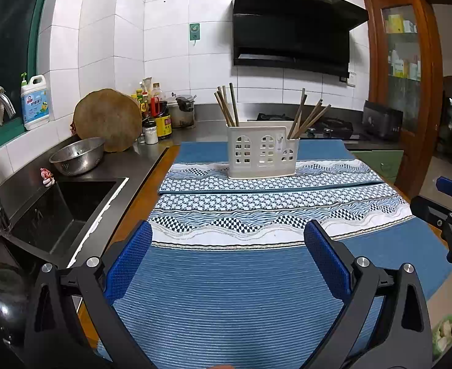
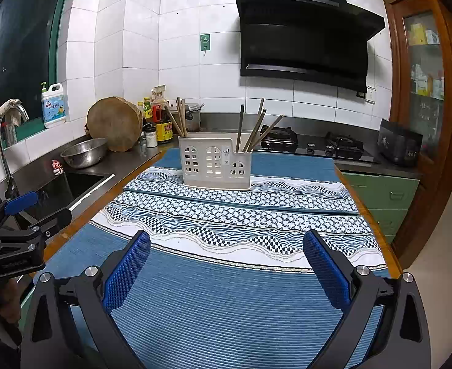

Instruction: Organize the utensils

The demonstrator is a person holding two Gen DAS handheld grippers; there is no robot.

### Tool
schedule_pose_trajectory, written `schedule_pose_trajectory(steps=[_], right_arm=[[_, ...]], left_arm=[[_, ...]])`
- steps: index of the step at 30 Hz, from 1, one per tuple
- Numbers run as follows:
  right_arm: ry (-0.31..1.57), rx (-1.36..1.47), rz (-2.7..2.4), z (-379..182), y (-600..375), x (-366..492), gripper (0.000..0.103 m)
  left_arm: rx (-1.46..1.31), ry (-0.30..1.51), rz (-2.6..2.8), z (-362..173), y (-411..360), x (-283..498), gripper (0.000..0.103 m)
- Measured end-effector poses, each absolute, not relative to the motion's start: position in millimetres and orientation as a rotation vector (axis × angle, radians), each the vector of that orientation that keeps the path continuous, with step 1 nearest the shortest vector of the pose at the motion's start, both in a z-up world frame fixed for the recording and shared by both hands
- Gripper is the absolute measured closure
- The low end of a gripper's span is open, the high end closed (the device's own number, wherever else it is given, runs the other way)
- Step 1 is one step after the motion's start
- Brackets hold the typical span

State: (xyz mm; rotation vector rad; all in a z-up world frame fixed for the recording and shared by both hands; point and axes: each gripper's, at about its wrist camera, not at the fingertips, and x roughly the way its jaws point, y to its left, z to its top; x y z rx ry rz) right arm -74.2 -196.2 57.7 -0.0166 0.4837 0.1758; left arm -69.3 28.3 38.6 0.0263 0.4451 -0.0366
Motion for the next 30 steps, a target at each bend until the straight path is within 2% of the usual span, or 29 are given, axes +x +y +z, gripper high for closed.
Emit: schedule_pose_trajectory(steps=[30], right_arm=[[0.487, -0.029, 0.19, 56.2, -187.4, -71.5, 0.007]], left_arm=[[0.035, 0.46, -0.031, 37.5, 24.7, -65.2, 0.005]])
